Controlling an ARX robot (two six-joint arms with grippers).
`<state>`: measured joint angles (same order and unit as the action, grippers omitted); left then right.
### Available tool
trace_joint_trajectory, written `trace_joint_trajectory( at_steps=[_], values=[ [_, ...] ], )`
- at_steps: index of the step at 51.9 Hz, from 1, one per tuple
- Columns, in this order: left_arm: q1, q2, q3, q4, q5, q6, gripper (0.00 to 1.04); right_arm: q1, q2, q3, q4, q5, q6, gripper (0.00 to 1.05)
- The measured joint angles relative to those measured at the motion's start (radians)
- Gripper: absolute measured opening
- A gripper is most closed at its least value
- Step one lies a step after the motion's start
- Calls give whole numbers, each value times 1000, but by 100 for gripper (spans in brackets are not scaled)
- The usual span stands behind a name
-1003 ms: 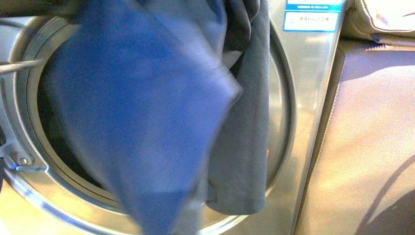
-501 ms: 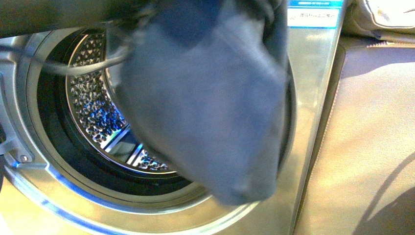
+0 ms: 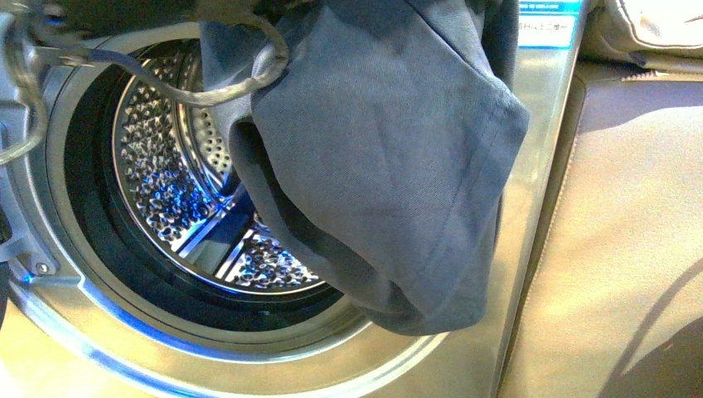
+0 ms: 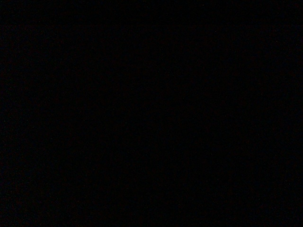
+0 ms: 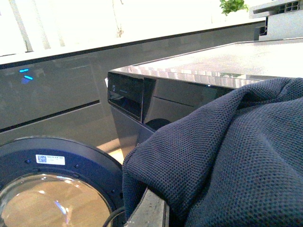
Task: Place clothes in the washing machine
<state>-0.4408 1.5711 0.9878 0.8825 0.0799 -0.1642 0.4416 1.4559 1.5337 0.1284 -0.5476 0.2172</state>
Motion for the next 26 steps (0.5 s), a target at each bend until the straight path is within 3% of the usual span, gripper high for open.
trace_joint_trajectory(
  at_steps=[18,23,26],
  values=[
    [0,-98,-69,-14,-10,-4,11,0,0,0,0,-2,0,3],
    [2,-177,-132,-23,4,-2,7,1,-2,0,2,-5,-1,4],
    [13,-235,-175,-39,25,2,7,2,-3,0,2,-6,0,17]
  ],
)
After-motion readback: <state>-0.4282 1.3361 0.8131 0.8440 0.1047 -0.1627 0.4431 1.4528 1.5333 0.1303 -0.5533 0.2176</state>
